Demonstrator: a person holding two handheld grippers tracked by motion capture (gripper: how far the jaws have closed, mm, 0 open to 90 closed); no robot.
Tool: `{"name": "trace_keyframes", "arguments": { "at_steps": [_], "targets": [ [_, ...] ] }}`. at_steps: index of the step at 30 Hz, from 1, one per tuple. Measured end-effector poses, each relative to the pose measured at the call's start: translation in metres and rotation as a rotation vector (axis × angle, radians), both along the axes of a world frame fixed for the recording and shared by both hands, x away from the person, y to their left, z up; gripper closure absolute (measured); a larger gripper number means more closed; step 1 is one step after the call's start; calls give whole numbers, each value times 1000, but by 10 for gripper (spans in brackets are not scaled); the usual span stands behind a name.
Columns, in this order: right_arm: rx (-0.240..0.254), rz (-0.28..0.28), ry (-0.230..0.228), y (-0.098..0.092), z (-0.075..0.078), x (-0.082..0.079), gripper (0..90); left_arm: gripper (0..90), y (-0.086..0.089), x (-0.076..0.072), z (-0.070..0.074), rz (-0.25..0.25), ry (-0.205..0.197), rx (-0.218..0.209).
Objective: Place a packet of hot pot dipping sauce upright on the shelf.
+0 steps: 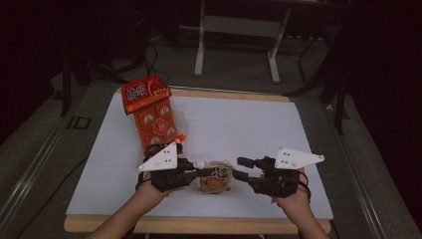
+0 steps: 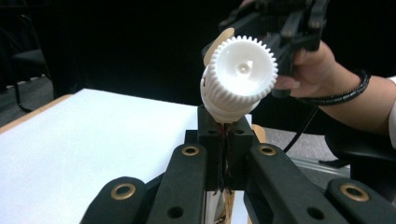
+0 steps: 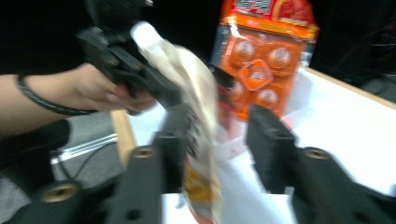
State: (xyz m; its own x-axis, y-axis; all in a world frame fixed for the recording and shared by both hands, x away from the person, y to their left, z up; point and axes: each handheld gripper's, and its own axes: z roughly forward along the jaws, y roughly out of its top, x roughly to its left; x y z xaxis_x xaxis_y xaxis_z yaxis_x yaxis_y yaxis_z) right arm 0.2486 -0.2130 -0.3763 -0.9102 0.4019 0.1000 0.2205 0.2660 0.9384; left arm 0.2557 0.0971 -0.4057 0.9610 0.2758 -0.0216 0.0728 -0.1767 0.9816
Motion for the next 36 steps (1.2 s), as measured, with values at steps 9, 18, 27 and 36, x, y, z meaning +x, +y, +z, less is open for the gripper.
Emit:
{"name": "trace_keyframes", "arguments": {
  "at_steps": [9, 18, 27, 36],
  "targets": [
    [12, -87, -61, -13, -10, 4, 229, 885, 23, 4, 18, 62, -40, -13],
    [20, -96, -84, -27, -27, 12, 139, 884, 44, 17, 30, 94, -65, 12],
    [87, -117, -24, -47, -38, 23, 143, 882, 67, 30, 25, 113, -85, 5],
    [99, -122, -9, -50, -39, 23, 145, 884, 88, 34, 8, 156, -101, 23]
  ]
}}
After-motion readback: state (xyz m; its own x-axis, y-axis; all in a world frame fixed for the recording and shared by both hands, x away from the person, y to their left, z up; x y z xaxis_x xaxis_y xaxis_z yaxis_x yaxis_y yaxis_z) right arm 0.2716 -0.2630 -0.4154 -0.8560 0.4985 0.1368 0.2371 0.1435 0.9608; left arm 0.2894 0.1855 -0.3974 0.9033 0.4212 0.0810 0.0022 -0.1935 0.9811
